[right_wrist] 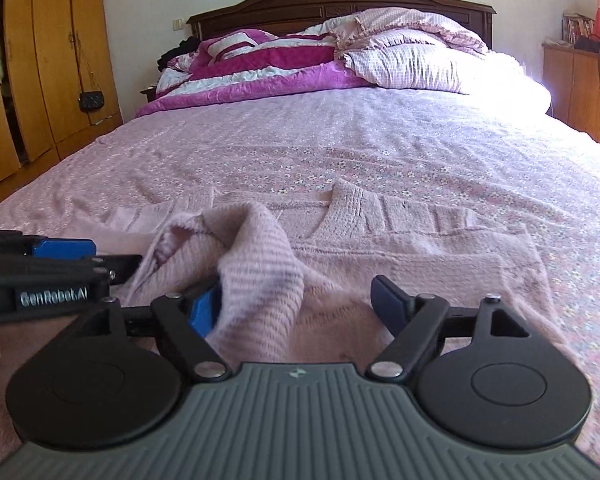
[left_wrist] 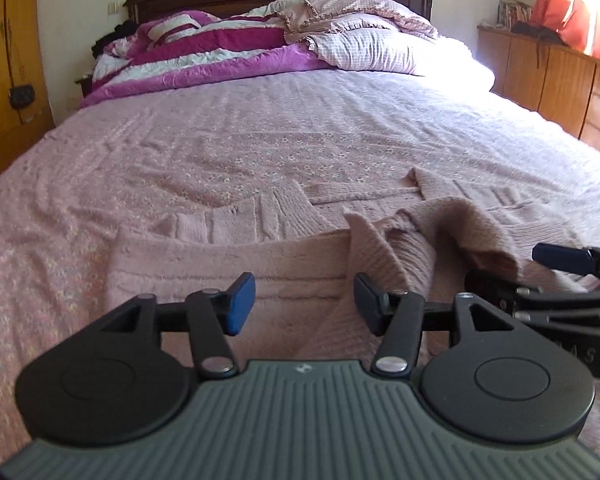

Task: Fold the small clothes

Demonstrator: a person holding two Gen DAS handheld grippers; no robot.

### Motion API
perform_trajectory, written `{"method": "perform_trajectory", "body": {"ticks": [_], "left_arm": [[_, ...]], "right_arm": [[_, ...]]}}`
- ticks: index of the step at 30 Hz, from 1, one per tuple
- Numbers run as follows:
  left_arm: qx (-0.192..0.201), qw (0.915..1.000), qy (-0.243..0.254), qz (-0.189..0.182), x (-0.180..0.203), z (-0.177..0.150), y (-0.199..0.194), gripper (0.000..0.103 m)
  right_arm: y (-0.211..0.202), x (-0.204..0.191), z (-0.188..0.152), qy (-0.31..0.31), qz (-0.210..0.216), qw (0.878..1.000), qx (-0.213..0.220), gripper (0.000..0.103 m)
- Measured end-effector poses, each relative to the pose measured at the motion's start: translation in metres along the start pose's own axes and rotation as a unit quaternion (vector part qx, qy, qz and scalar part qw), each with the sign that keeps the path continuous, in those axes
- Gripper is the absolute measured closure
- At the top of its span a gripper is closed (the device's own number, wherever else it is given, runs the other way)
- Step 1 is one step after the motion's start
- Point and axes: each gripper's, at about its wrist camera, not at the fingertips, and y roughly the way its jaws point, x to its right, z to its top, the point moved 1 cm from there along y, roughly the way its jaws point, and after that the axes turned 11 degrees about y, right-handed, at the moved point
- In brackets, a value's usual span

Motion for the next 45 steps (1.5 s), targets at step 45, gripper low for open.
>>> {"method": "perform_trajectory", "body": {"ticks": [45], "left_arm": [[-0.024, 0.9972, 0.069, 0.015, 0.008, -0.069, -0.074, 0.027]], "right_arm": [[-0.08, -0.004, -0.073, -0.102, -0.014, 0.995, 0.0, 0.011]]}}
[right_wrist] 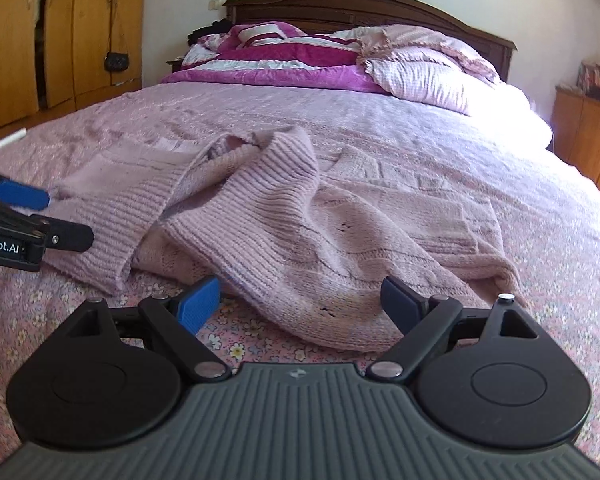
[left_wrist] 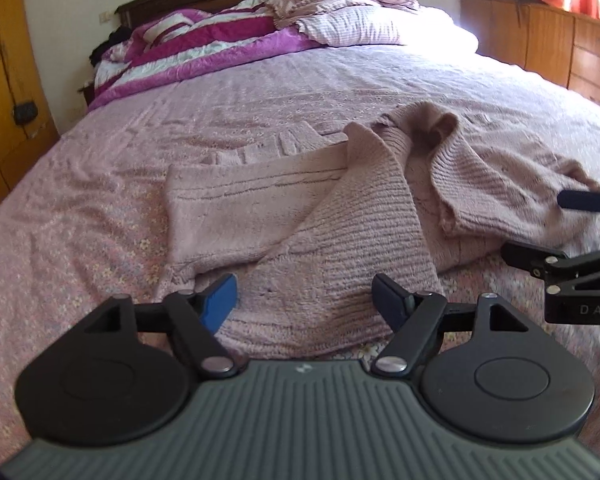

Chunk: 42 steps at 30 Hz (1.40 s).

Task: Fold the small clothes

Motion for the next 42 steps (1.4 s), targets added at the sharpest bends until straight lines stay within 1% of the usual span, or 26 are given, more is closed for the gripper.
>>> {"method": "perform_trajectory", "body": {"ticks": [3, 5, 8, 12, 14, 15, 17, 20, 26, 30, 31, 34, 35, 37, 38, 40, 42], "left_arm": [[-0.001, 0.9997, 0.025, -0.007, 0.007, -0.002, -0.001, 0.027], [-0.001, 0.9992, 0.037, -0.013, 0.011, -0.003, -0.003, 0.024], [-0.001, 0.9985, 0.053, -0.015, 0.015, -0.007, -0.006, 0.024], [-0.002, 0.997, 0.075, -0.02, 0.019, -0.012, -0.008, 0.024], [-0.004, 0.9957, 0.089, -0.022, 0.021, -0.014, -0.008, 0.024], [-0.005, 0.9951, 0.097, -0.021, 0.023, -0.016, -0.008, 0.024], [-0.004, 0.9942, 0.106, -0.017, 0.025, -0.017, -0.007, 0.023], [-0.006, 0.9933, 0.114, -0.017, 0.028, -0.017, -0.003, 0.023], [0.008, 0.9923, 0.124, -0.004, 0.036, -0.016, -0.003, 0.023], [0.018, 0.9879, 0.153, 0.017, 0.046, -0.019, 0.004, 0.022], [0.023, 0.9862, 0.162, 0.025, 0.049, -0.019, 0.005, 0.021], [0.038, 0.9826, 0.176, 0.045, 0.054, -0.019, 0.01, 0.021], [0.042, 0.9815, 0.179, 0.052, 0.055, -0.019, 0.011, 0.021], [0.047, 0.9795, 0.184, 0.069, 0.057, -0.019, 0.012, 0.021], [0.051, 0.9785, 0.185, 0.076, 0.057, -0.019, 0.012, 0.021], [0.062, 0.9761, 0.188, 0.089, 0.058, -0.02, 0.009, 0.021], [0.075, 0.9748, 0.189, 0.092, 0.058, -0.022, 0.005, 0.025]], "right_arm": [[-0.001, -0.008, -0.004, -0.03, 0.003, 1.0, 0.004, 0.011], [-0.002, -0.013, -0.005, -0.052, 0.005, 0.999, 0.012, 0.011], [-0.003, -0.018, -0.006, -0.063, 0.007, 0.998, 0.025, 0.011], [0.006, -0.019, -0.004, -0.059, 0.015, 0.998, 0.025, 0.011], [0.01, -0.019, -0.003, -0.055, 0.018, 0.998, 0.027, 0.014], [0.011, -0.019, -0.001, -0.051, 0.021, 0.998, 0.029, 0.016], [0.012, -0.018, 0.001, -0.042, 0.024, 0.998, 0.031, 0.025], [0.012, -0.015, 0.005, -0.03, 0.028, 0.999, 0.035, 0.03], [0.008, -0.012, 0.008, -0.015, 0.043, 0.998, 0.038, 0.031], [0.009, -0.013, 0.01, -0.008, 0.046, 0.998, 0.039, 0.032], [0.01, -0.013, 0.01, -0.008, 0.046, 0.998, 0.04, 0.034], [0.01, -0.014, 0.012, -0.003, 0.045, 0.998, 0.045, 0.045], [0.01, -0.014, 0.013, -0.002, 0.043, 0.998, 0.048, 0.052], [0.01, -0.013, 0.014, -0.001, 0.039, 0.998, 0.049, 0.059], [0.011, -0.013, 0.015, -0.001, 0.039, 0.998, 0.046, 0.064], [0.014, -0.012, 0.014, -0.002, 0.039, 0.998, 0.039, 0.07], [0.016, -0.011, 0.013, -0.004, 0.042, 0.999, 0.032, 0.078]]}}
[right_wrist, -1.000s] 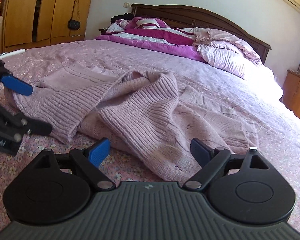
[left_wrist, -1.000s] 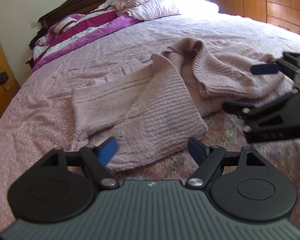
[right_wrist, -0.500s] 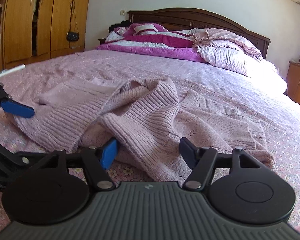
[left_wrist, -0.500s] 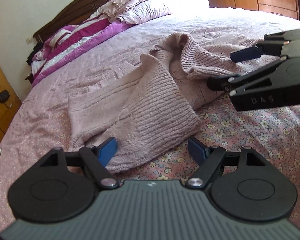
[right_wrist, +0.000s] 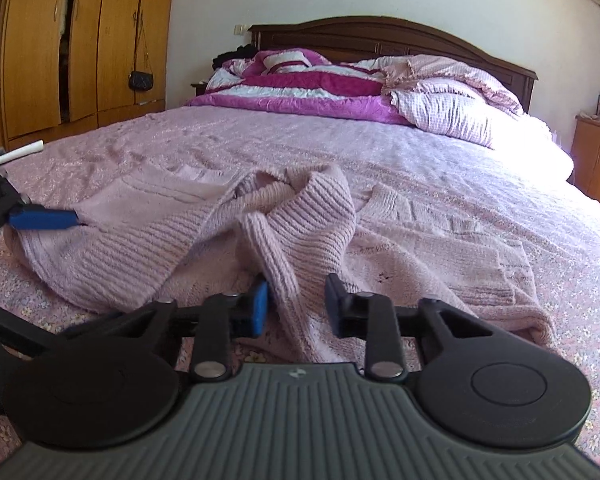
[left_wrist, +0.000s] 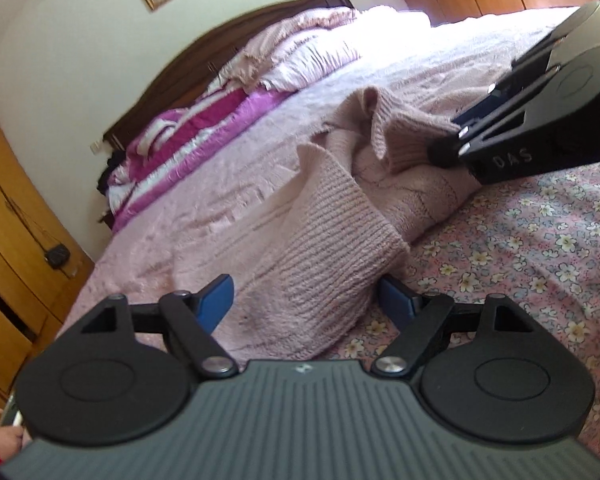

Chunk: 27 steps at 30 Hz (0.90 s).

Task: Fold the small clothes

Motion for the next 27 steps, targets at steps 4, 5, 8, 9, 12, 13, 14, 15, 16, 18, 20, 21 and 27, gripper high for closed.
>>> {"method": "perform_trajectory", "body": {"ticks": [4, 5, 8, 9, 12, 13, 14, 15, 16, 18, 20, 21, 27], "left_arm": [[-0.004, 0.9985, -0.027, -0.046, -0.009, -0.001, 0.002, 0.073], [-0.002, 0.9982, -0.032, -0.05, -0.012, -0.001, 0.001, 0.078], [0.004, 0.9962, -0.058, -0.065, -0.023, 0.001, -0.001, 0.083], [0.004, 0.9948, -0.072, -0.072, -0.029, 0.002, -0.002, 0.084], [0.009, 0.9898, -0.123, -0.072, -0.052, 0.004, -0.002, 0.086], [0.01, 0.9882, -0.137, -0.068, -0.06, 0.006, 0.0, 0.087], [0.011, 0.9866, -0.15, -0.063, -0.068, 0.007, 0.002, 0.088], [0.011, 0.9855, -0.16, -0.057, -0.075, 0.008, 0.004, 0.089], [0.011, 0.9846, -0.167, -0.051, -0.083, 0.009, 0.007, 0.089], [0.01, 0.9824, -0.182, -0.04, -0.1, 0.012, 0.014, 0.09], [0.012, 0.9807, -0.193, -0.028, -0.114, 0.014, 0.021, 0.091], [0.011, 0.9803, -0.196, -0.022, -0.121, 0.016, 0.025, 0.091], [0.013, 0.9758, -0.217, 0.018, -0.16, 0.028, 0.05, 0.093]], "right_arm": [[0.001, 0.0, -0.001, 0.002, 0.002, 1.0, -0.003, 0.085], [0.001, 0.0, 0.0, 0.002, 0.002, 1.0, -0.002, 0.087], [-0.002, 0.0, 0.001, -0.001, -0.005, 1.0, 0.005, 0.091], [-0.003, 0.001, 0.003, -0.001, -0.009, 1.0, 0.01, 0.092], [-0.008, 0.005, 0.009, 0.001, -0.019, 0.999, 0.025, 0.093], [-0.01, 0.007, 0.012, 0.0, -0.025, 0.999, 0.032, 0.094], [-0.011, 0.01, 0.015, -0.001, -0.032, 0.999, 0.037, 0.094], [-0.012, 0.012, 0.018, -0.004, -0.038, 0.998, 0.042, 0.094], [-0.014, 0.014, 0.022, -0.009, -0.046, 0.998, 0.047, 0.094], [-0.016, 0.02, 0.03, -0.019, -0.06, 0.996, 0.058, 0.094], [-0.017, 0.027, 0.04, -0.03, -0.079, 0.994, 0.071, 0.094], [-0.017, 0.032, 0.045, -0.034, -0.088, 0.993, 0.077, 0.094], [-0.008, 0.063, 0.078, -0.066, -0.143, 0.982, 0.105, 0.095]]}}
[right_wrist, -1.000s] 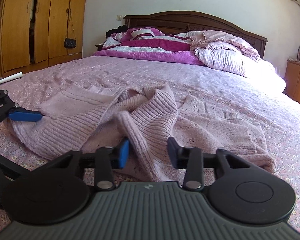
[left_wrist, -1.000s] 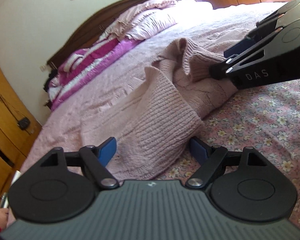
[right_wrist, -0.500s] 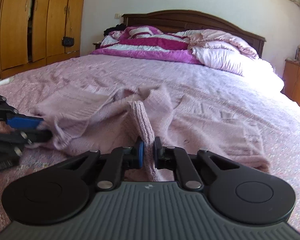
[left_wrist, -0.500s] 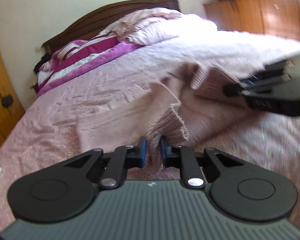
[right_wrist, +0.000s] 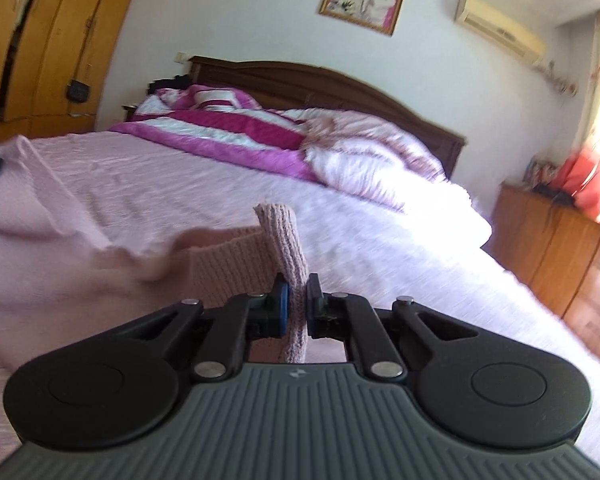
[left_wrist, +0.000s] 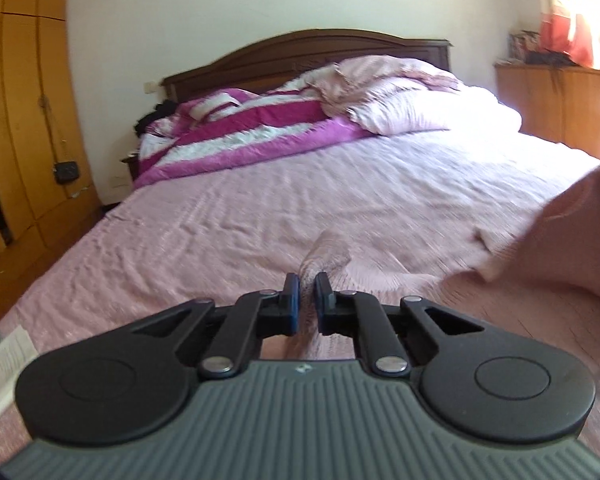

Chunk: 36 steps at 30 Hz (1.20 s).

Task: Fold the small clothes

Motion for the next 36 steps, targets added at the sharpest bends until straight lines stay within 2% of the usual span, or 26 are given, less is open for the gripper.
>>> {"method": "perform_trajectory", "body": {"ticks": [4, 8, 13, 15, 16, 18, 21, 24, 25, 26, 27, 28, 29, 33, 36], "left_arm": [[-0.012, 0.9993, -0.033, 0.009, -0.023, 0.01, 0.028, 0.093], [-0.04, 0.9976, -0.055, 0.014, -0.034, 0.005, 0.063, 0.092], [-0.095, 0.9924, -0.077, 0.002, -0.034, -0.022, 0.108, 0.092], [-0.116, 0.9901, -0.079, 0.002, -0.032, -0.036, 0.121, 0.092], [-0.119, 0.9898, -0.078, 0.0, -0.031, -0.041, 0.125, 0.09], [-0.116, 0.991, -0.067, 0.003, -0.028, -0.049, 0.128, 0.09], [-0.111, 0.9914, -0.069, 0.0, -0.029, -0.051, 0.129, 0.089], [-0.111, 0.9897, -0.09, -0.01, -0.035, -0.054, 0.13, 0.086], [-0.11, 0.9893, -0.096, -0.011, -0.036, -0.054, 0.129, 0.08], [-0.111, 0.9888, -0.1, -0.006, -0.038, -0.056, 0.129, 0.069], [-0.116, 0.9878, -0.104, 0.003, -0.04, -0.056, 0.13, 0.062], [-0.121, 0.9863, -0.112, 0.012, -0.042, -0.056, 0.132, 0.049], [-0.124, 0.9845, -0.122, 0.017, -0.046, -0.058, 0.132, 0.043], [-0.128, 0.9777, -0.166, -0.004, -0.06, -0.064, 0.133, 0.041], [-0.133, 0.977, -0.167, -0.005, -0.06, -0.061, 0.13, 0.041]], "right_arm": [[0.031, 0.021, 0.013, -0.011, -0.036, 0.999, 0.001, 0.095], [0.073, 0.039, 0.01, -0.016, -0.066, 0.997, -0.028, 0.095], [0.132, 0.053, -0.022, 0.021, -0.062, 0.989, -0.132, 0.094], [0.145, 0.056, -0.042, 0.034, -0.066, 0.984, -0.159, 0.093], [0.148, 0.056, -0.048, 0.035, -0.064, 0.984, -0.16, 0.085], [0.147, 0.055, -0.051, 0.038, -0.064, 0.985, -0.157, 0.076], [0.15, 0.064, -0.052, 0.073, -0.056, 0.983, -0.159, 0.07], [0.156, 0.082, -0.053, 0.138, -0.061, 0.975, -0.165, 0.046], [0.158, 0.091, -0.055, 0.165, -0.061, 0.97, -0.169, 0.038], [0.16, 0.1, -0.057, 0.196, -0.055, 0.964, -0.173, 0.035], [0.161, 0.109, -0.06, 0.226, -0.047, 0.957, -0.175, 0.033], [0.16, 0.114, -0.063, 0.246, -0.041, 0.952, -0.176, 0.032], [0.159, 0.116, -0.064, 0.253, -0.038, 0.951, -0.175, 0.032], [0.161, 0.107, -0.062, 0.229, -0.052, 0.956, -0.173, 0.029], [0.16, 0.106, -0.061, 0.225, -0.058, 0.957, -0.172, 0.028]]}}
